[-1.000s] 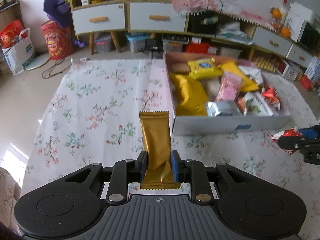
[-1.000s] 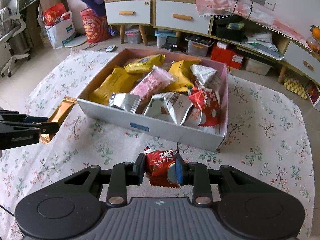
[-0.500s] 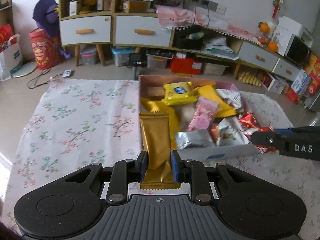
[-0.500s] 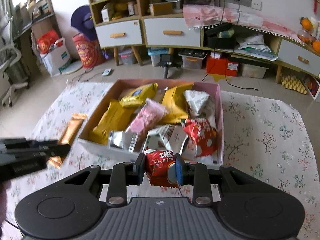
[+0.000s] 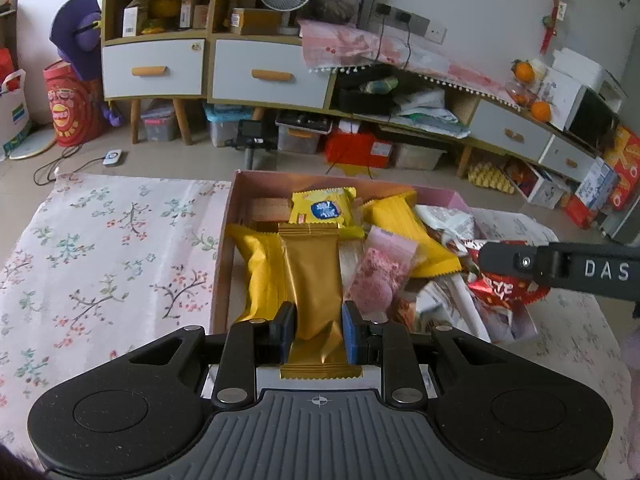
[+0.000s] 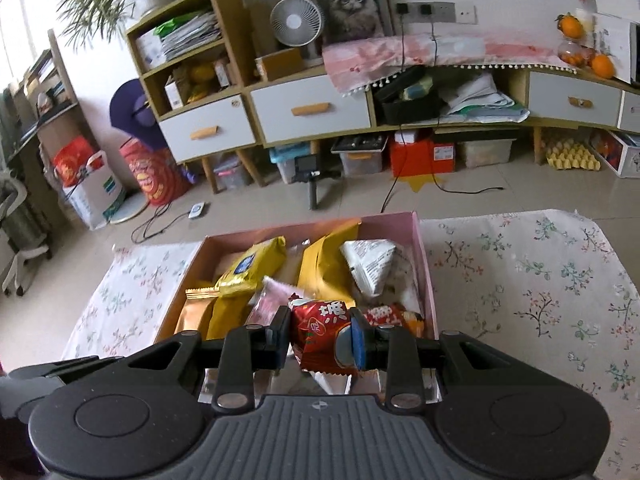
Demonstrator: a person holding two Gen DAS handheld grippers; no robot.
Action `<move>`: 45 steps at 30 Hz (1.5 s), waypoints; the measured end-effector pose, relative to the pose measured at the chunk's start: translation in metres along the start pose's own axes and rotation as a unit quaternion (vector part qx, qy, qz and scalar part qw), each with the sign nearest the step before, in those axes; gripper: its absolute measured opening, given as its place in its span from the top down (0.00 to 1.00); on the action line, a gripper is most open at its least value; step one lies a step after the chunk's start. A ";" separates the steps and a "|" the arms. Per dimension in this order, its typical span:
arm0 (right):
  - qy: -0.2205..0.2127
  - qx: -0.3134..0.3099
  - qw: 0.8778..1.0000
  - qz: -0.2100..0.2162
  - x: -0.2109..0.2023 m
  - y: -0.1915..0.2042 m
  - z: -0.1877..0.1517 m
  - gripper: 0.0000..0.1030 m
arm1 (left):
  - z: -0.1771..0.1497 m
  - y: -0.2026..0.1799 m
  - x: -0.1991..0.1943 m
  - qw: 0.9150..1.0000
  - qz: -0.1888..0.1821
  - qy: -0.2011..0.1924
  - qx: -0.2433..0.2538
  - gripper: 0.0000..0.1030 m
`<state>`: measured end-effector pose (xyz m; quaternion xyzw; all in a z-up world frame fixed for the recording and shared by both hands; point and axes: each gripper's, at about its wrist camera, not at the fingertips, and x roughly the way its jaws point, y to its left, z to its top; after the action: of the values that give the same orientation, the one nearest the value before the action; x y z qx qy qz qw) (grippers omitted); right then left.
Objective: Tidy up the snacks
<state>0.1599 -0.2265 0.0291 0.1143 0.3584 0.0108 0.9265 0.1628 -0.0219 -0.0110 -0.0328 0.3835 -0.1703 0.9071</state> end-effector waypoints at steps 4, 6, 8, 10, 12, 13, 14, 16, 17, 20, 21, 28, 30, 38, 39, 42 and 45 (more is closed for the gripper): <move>-0.006 0.008 1.000 -0.001 0.009 -0.003 -0.001 0.95 | 0.002 -0.003 0.011 1.000 0.003 -0.004 -0.005 0.78; -0.008 0.013 1.000 -0.002 0.012 -0.004 -0.001 0.94 | 0.003 -0.007 0.013 1.000 0.004 -0.009 -0.001 0.78; -0.014 0.019 1.000 0.002 0.013 -0.004 -0.001 0.92 | 0.003 -0.011 0.015 1.000 0.006 -0.014 0.007 0.76; -0.020 0.021 1.000 0.004 0.012 -0.005 -0.001 0.85 | 0.002 -0.012 0.015 1.000 0.012 -0.018 0.010 0.74; -0.024 0.022 0.999 0.003 0.009 -0.006 0.000 0.73 | 0.001 -0.014 0.015 1.000 0.014 -0.014 0.012 0.65; -0.027 0.022 0.999 0.002 0.008 -0.007 0.001 0.70 | 0.001 -0.014 0.014 1.000 0.014 -0.012 0.012 0.58; -0.030 0.022 0.999 0.001 0.006 -0.008 0.002 0.68 | 0.000 -0.013 0.012 1.000 0.016 -0.012 0.011 0.54; -0.034 0.020 0.999 -0.001 0.001 -0.011 0.003 0.66 | -0.001 -0.012 0.005 1.000 0.019 -0.014 0.009 0.41; -0.037 0.019 0.999 -0.004 -0.002 -0.012 0.004 0.63 | -0.002 -0.012 0.002 1.000 0.022 -0.013 0.007 0.37; -0.039 0.017 0.999 -0.011 -0.012 -0.016 0.003 0.53 | -0.005 -0.013 -0.012 1.000 0.028 -0.014 0.005 0.25; -0.038 0.015 0.999 -0.014 -0.015 -0.017 0.002 0.50 | -0.006 -0.014 -0.016 0.999 0.030 -0.013 0.007 0.21; -0.025 0.008 0.999 -0.037 -0.040 -0.018 -0.010 0.33 | -0.021 -0.018 -0.043 0.998 0.051 0.006 0.022 0.12; -0.020 0.008 0.999 -0.040 -0.046 -0.017 -0.015 0.30 | -0.026 -0.017 -0.052 0.998 0.057 0.009 0.018 0.10; 0.001 0.006 0.999 -0.048 -0.070 -0.009 -0.034 0.22 | -0.041 -0.016 -0.083 0.998 0.052 0.030 0.003 0.04; 0.003 0.006 0.999 -0.049 -0.073 -0.008 -0.037 0.21 | -0.043 -0.016 -0.086 0.998 0.050 0.032 0.005 0.03; -0.001 -0.013 0.998 -0.059 -0.081 -0.002 -0.046 0.20 | -0.050 -0.017 -0.093 0.998 0.048 0.041 0.021 0.02; 0.004 -0.034 0.997 -0.064 -0.085 0.004 -0.054 0.20 | -0.058 -0.019 -0.101 0.997 0.052 0.041 0.033 0.02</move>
<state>0.0607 -0.2207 0.0477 0.0595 0.3679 -0.0362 0.9272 0.0515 -0.0020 0.0209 0.0243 0.4160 -0.1362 0.8988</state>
